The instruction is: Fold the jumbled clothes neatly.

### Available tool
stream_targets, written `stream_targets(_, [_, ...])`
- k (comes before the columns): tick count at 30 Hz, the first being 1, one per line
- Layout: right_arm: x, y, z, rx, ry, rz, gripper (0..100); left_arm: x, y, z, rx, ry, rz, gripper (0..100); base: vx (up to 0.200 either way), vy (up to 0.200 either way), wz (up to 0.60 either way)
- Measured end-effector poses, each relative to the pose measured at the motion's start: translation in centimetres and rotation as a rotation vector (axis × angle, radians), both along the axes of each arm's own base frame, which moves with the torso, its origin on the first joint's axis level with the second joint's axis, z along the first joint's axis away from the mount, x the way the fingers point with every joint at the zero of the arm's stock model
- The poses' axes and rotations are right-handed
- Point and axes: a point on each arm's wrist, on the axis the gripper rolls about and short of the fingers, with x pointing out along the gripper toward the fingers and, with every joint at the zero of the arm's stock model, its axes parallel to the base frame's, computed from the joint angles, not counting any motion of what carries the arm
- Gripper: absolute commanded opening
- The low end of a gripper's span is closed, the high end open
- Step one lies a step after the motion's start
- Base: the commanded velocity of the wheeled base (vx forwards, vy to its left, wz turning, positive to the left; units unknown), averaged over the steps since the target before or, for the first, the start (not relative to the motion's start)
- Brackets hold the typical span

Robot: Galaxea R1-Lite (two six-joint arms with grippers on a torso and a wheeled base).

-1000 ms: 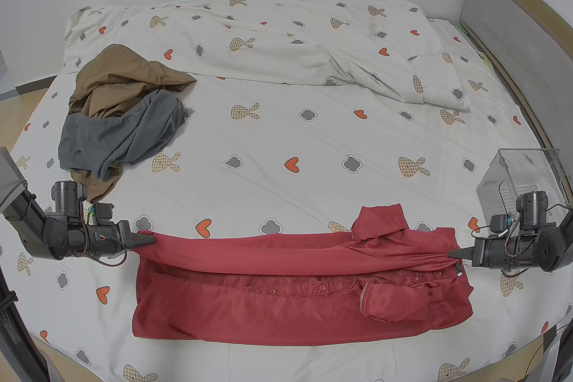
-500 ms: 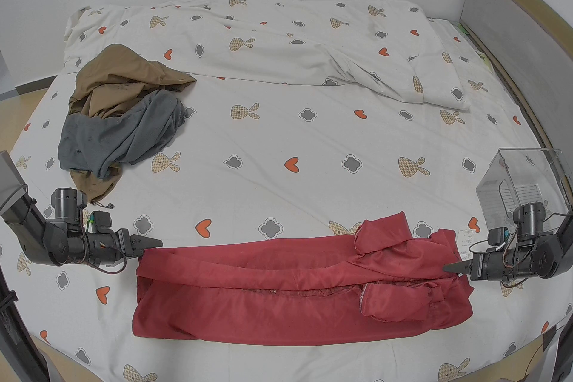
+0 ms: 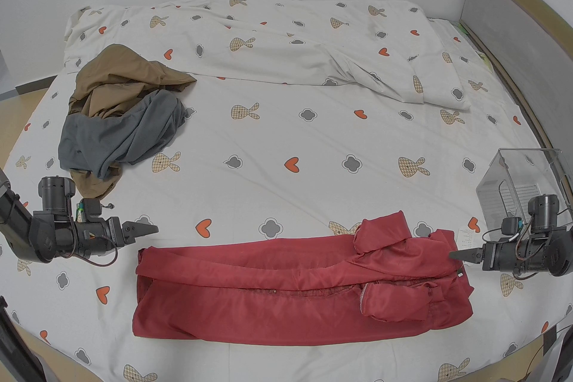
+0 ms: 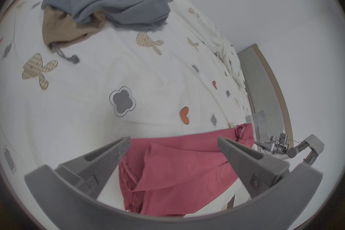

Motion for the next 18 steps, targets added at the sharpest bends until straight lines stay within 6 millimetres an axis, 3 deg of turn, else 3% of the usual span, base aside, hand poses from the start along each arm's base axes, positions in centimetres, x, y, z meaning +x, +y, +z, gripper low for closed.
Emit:
stream_targets(8, [-0.2,-0.5,3.2,0.016,-0.113,-0.038,100,0.7,-3.2,2.0,0.007,-0.073,-0.106,100,0.000,0.000,0.00])
stream_targets(14, [1.5,1.3,4.8,0.114,-0.136,0.010,100,2.5,-5.9,0.7,0.002,-0.057,-0.191,100,0.000,0.000,0.00])
stream_targets(18, [3.3,2.9,4.8,0.153,-0.123,0.062,100,3.3,-6.9,-0.8,-0.001,-0.020,-0.222,100,0.000,0.000,0.00])
